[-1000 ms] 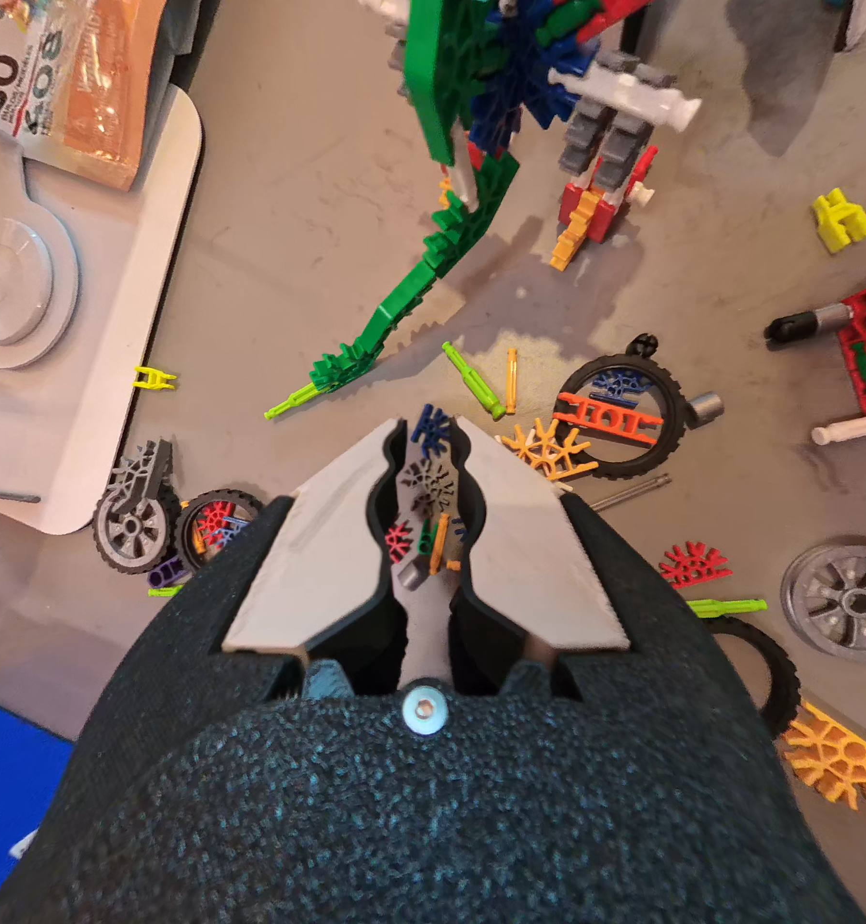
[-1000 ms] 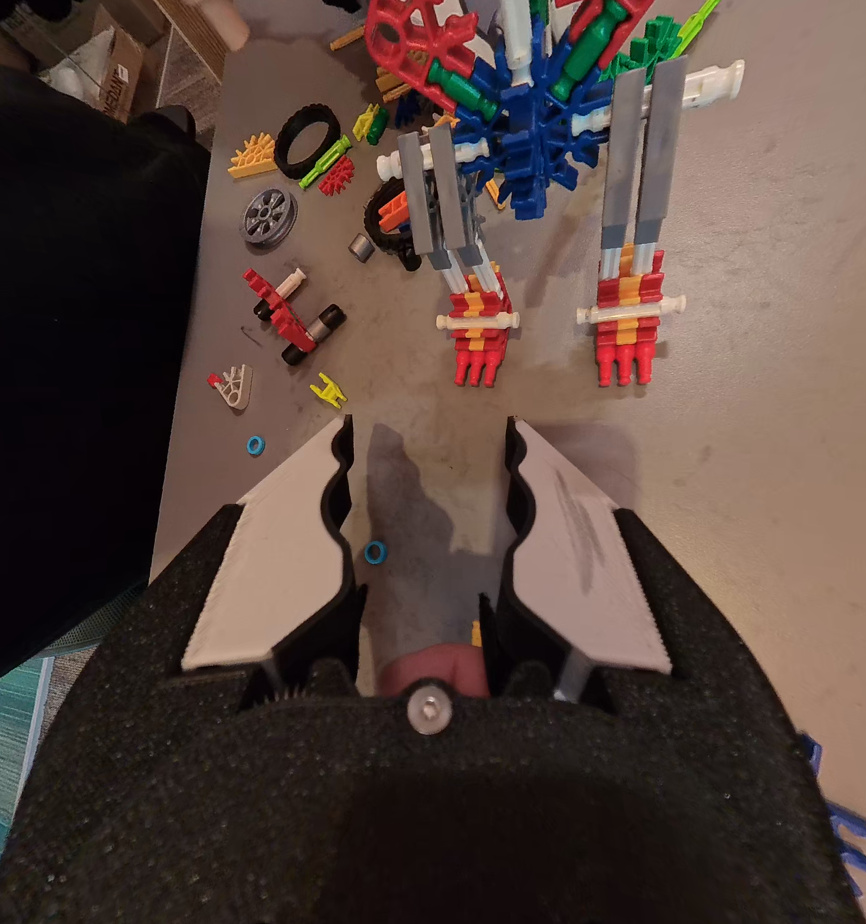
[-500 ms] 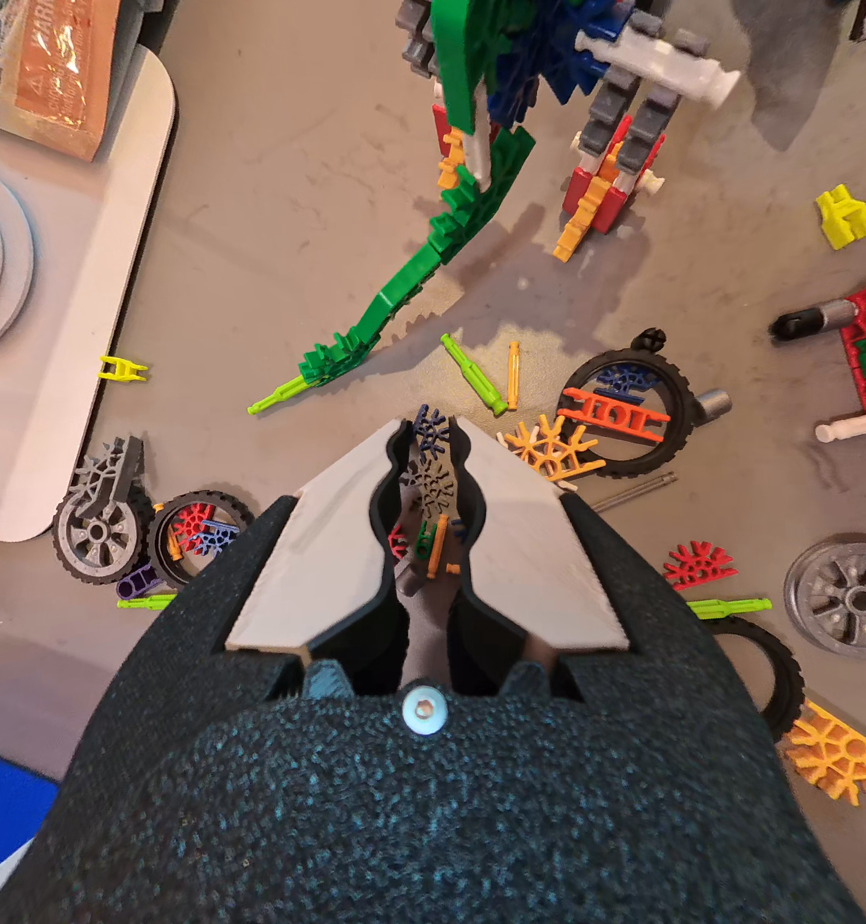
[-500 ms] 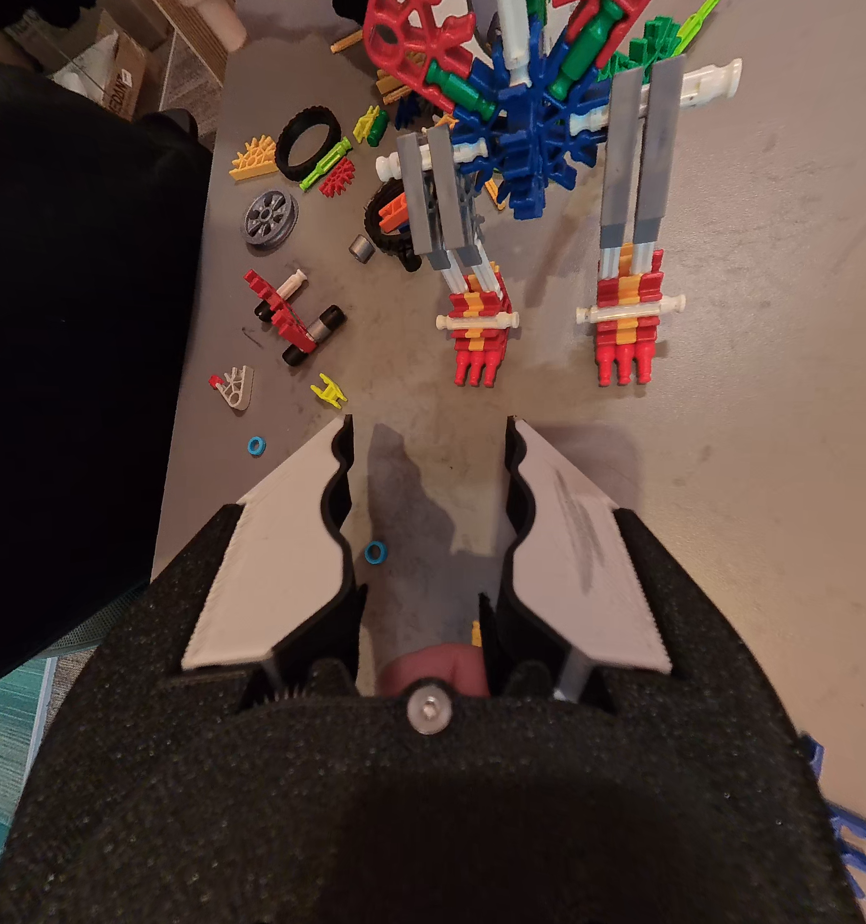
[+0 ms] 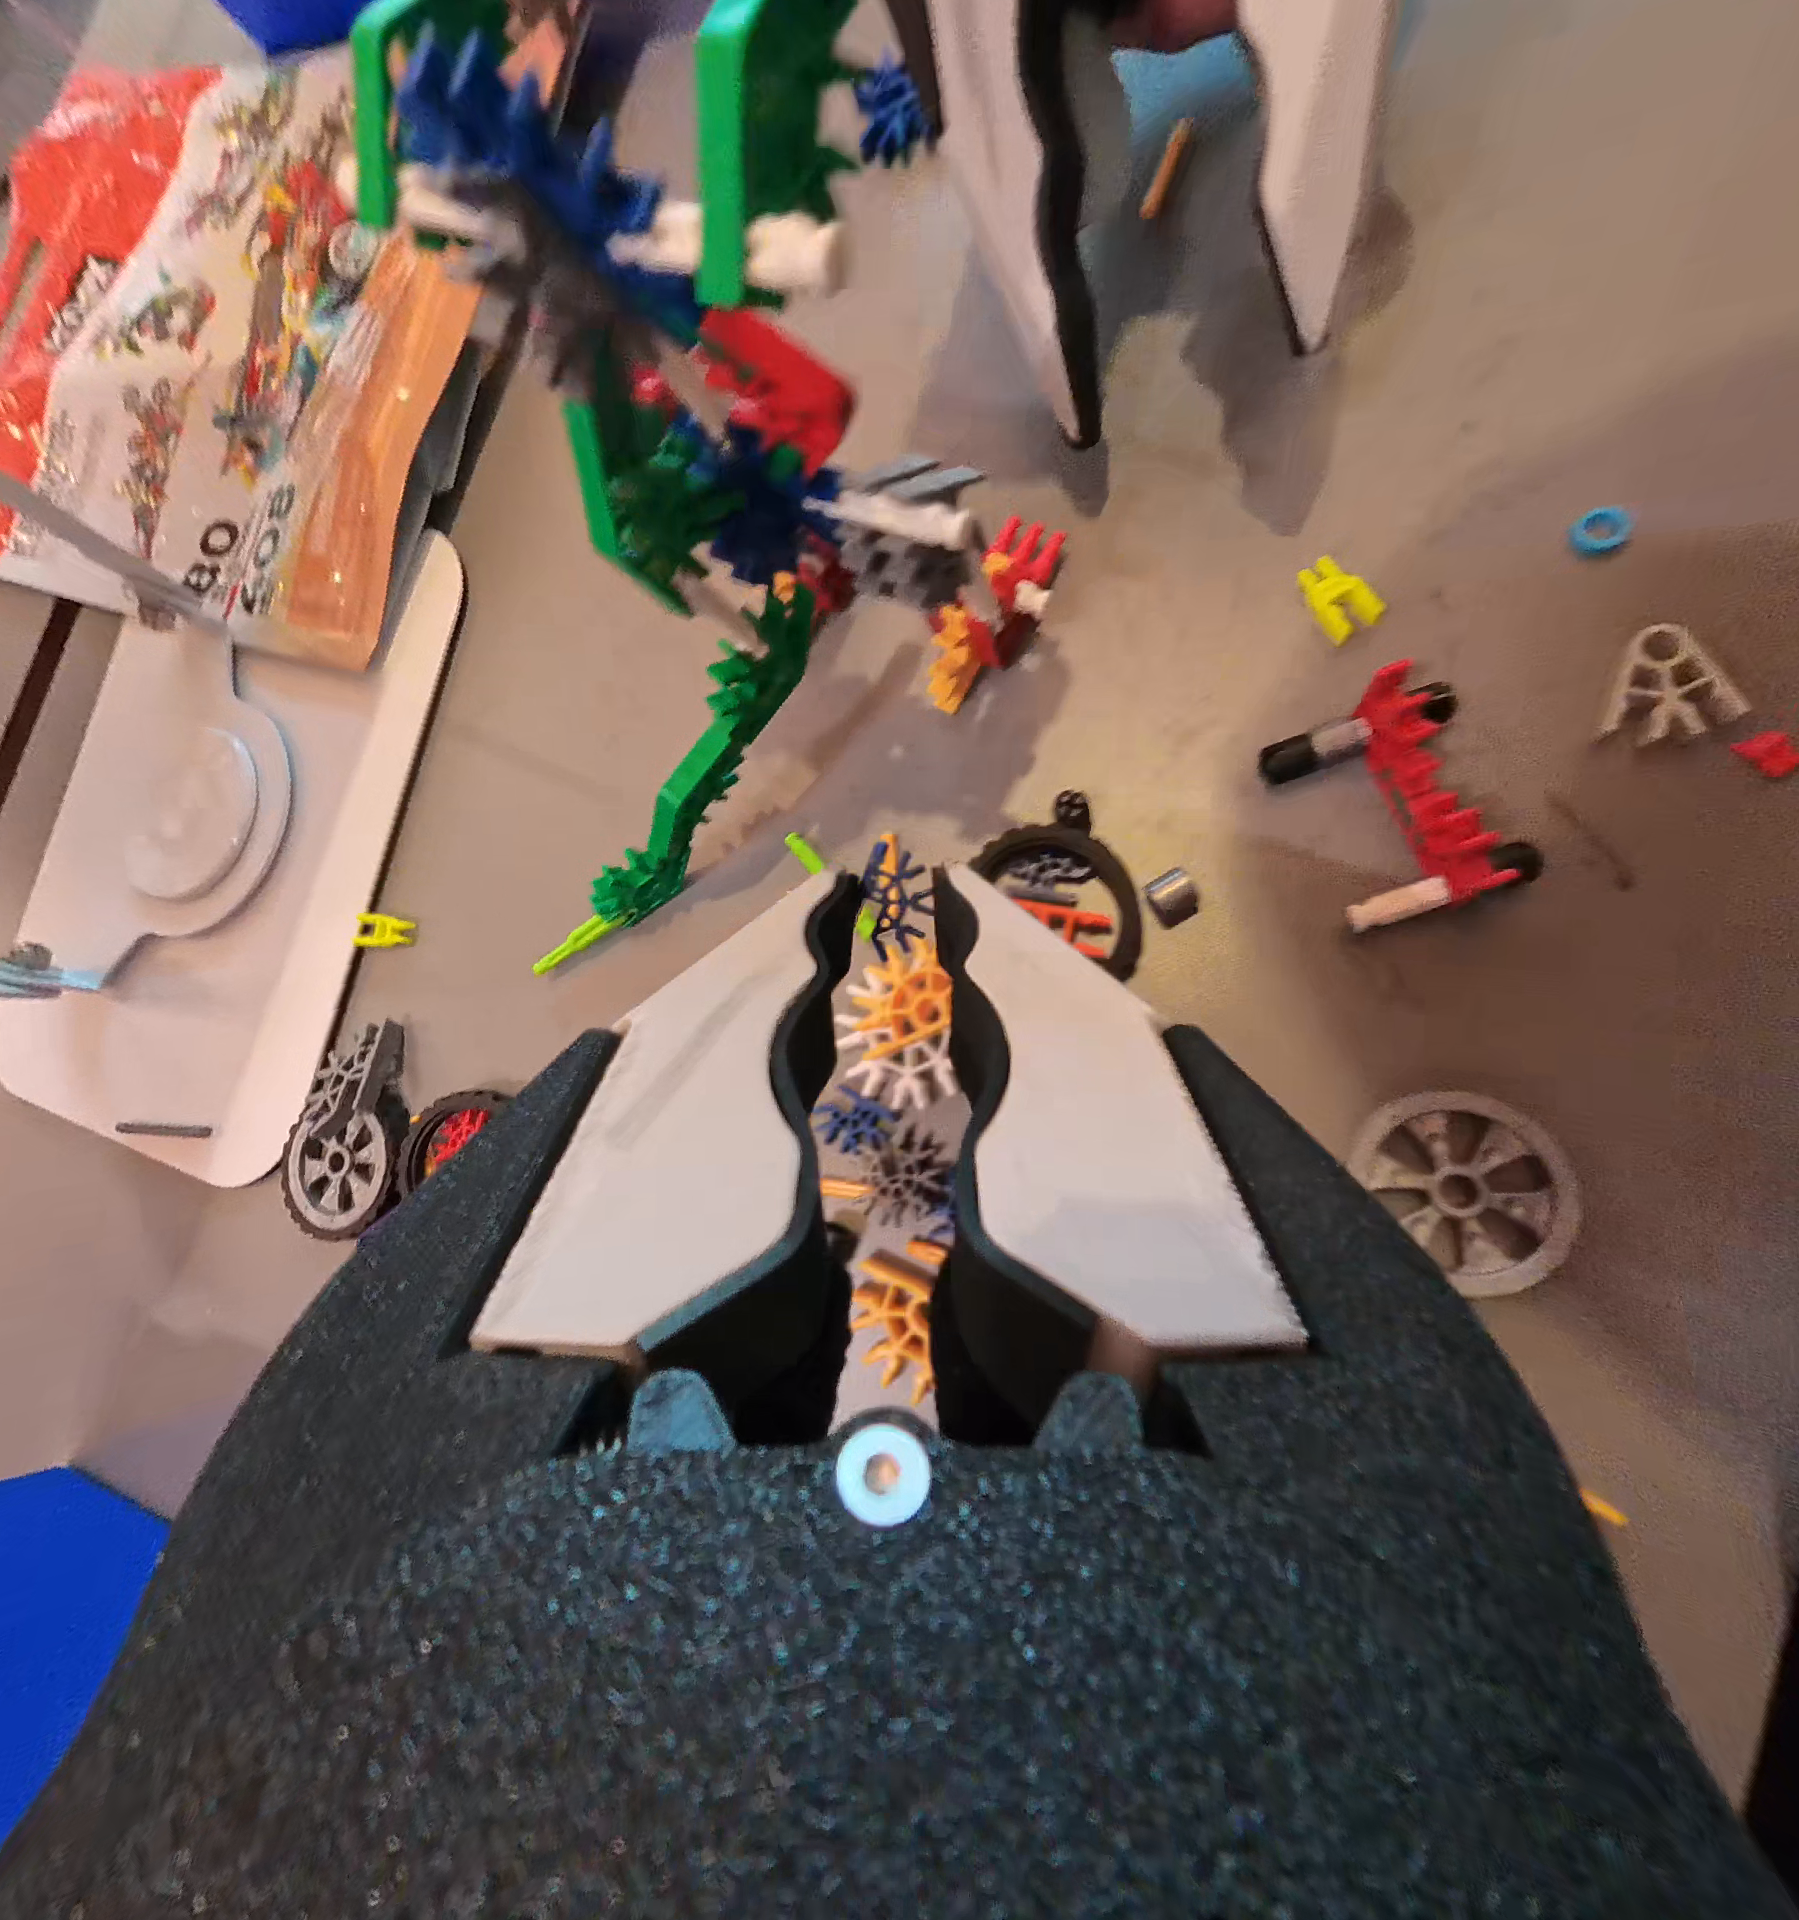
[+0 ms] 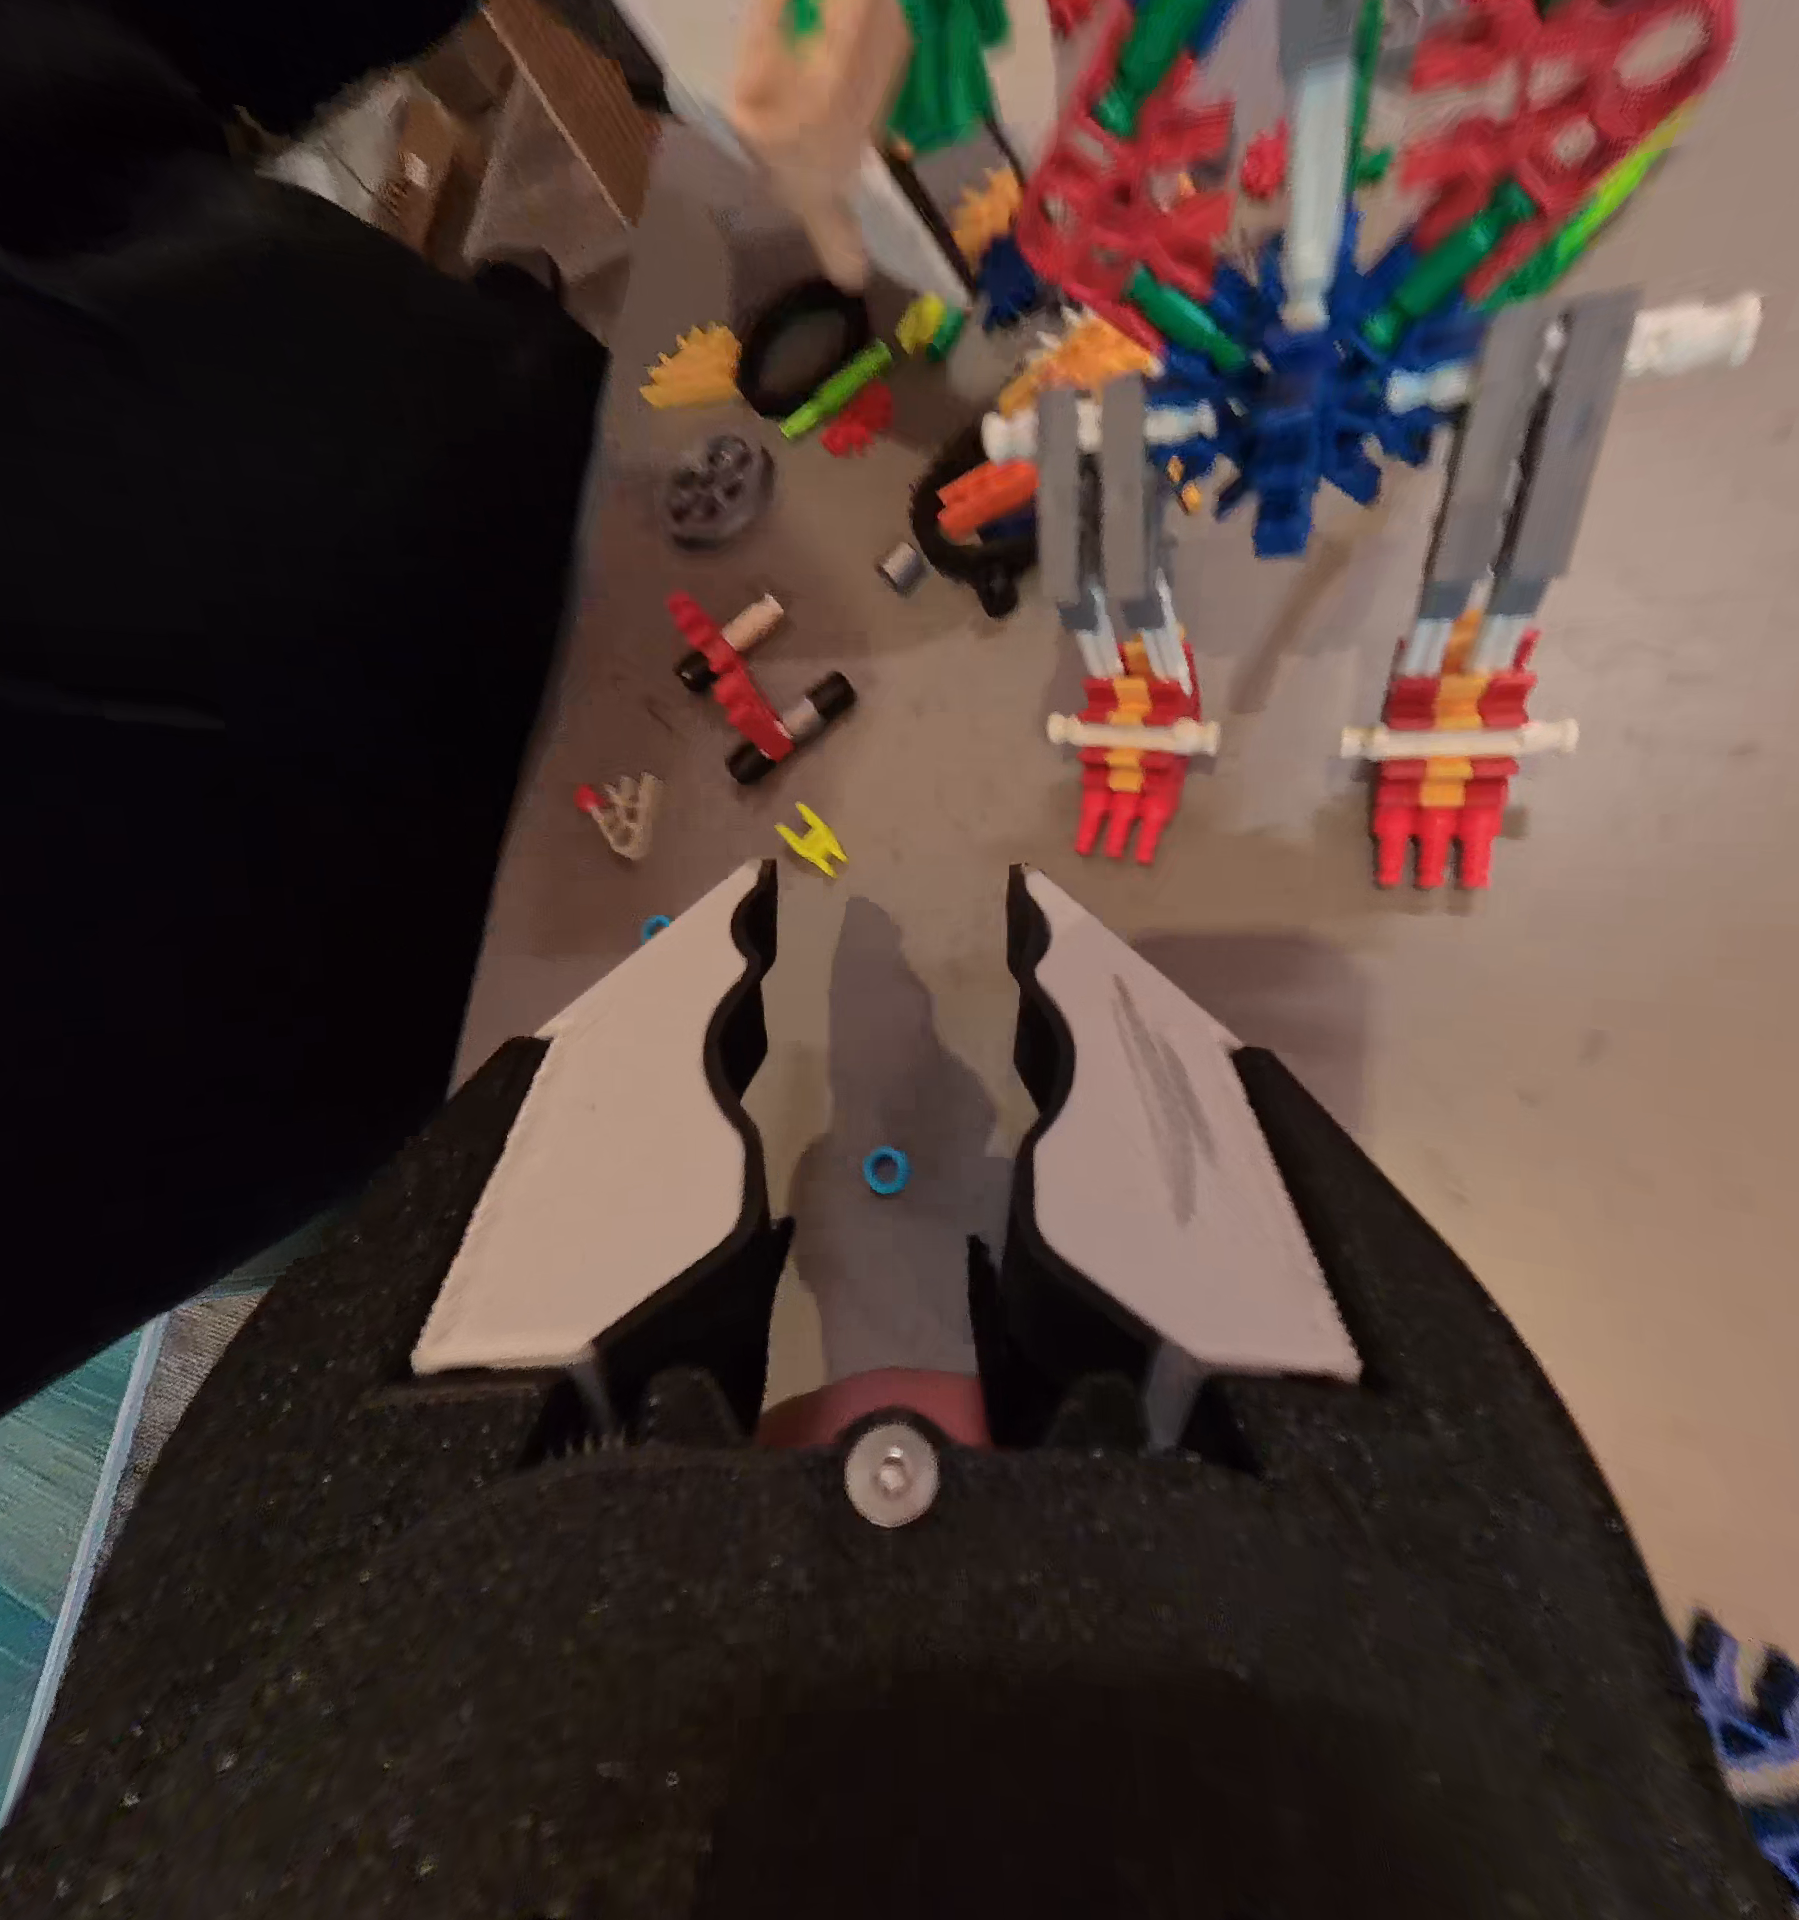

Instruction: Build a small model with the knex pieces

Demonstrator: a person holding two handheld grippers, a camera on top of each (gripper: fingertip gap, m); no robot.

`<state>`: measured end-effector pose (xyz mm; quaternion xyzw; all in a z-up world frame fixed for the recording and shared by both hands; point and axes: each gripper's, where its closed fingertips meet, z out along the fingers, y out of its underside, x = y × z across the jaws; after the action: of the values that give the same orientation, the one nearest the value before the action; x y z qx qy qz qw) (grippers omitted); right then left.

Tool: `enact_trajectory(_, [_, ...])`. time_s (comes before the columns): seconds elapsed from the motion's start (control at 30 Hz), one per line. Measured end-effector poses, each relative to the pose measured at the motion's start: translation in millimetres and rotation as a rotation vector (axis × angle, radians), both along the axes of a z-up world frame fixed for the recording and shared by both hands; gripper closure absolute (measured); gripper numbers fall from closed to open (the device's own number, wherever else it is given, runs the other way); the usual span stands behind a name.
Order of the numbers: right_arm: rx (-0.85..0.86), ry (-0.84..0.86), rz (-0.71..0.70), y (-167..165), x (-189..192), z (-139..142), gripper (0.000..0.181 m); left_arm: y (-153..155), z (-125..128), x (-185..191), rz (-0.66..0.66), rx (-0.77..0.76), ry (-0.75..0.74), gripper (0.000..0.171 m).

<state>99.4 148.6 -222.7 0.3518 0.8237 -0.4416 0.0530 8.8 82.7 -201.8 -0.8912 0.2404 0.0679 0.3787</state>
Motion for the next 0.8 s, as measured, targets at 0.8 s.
enact_trajectory(0.8, [-0.338,-0.011,-0.212,-45,-30,45,0.163,28,21,70,-0.078,0.316,0.162,0.16])
